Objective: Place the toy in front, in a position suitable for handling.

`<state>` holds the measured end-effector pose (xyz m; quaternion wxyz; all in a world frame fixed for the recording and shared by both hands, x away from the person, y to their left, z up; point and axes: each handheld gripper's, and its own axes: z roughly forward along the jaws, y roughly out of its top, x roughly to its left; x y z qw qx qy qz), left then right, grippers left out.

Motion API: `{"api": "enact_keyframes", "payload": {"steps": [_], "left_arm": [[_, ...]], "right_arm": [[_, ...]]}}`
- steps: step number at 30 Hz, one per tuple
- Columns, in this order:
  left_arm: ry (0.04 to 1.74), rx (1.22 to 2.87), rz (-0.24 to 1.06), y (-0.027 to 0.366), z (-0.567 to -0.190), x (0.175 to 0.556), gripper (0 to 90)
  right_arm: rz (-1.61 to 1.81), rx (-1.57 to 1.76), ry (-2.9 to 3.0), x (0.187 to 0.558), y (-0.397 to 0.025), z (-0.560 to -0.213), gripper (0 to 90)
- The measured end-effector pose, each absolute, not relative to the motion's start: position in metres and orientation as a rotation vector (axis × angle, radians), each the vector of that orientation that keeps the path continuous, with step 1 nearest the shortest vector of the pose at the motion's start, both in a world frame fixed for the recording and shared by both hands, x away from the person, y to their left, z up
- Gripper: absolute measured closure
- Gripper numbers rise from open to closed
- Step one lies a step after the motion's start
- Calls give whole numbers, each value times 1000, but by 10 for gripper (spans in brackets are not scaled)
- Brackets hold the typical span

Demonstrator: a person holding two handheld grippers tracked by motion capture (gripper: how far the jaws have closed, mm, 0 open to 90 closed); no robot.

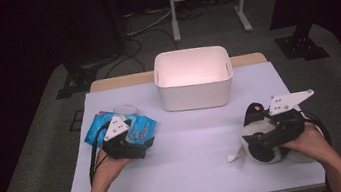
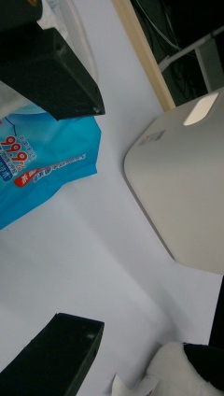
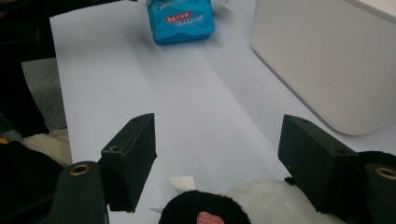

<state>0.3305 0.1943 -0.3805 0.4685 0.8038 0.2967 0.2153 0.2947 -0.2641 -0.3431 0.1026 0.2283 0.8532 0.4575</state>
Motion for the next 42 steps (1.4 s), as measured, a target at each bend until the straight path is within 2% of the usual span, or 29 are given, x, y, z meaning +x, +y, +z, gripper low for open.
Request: {"api": "enact_keyframes", "payload": {"steps": [20, 42], "left_arm": [[734, 1964, 543, 198, -379, 328, 0], [748, 1979, 544, 198, -381, 328, 0]], "right_arm": [[1210, 655, 2559, 305, -285, -319, 267], [1087, 723, 2589, 315, -338, -307, 268]]}}
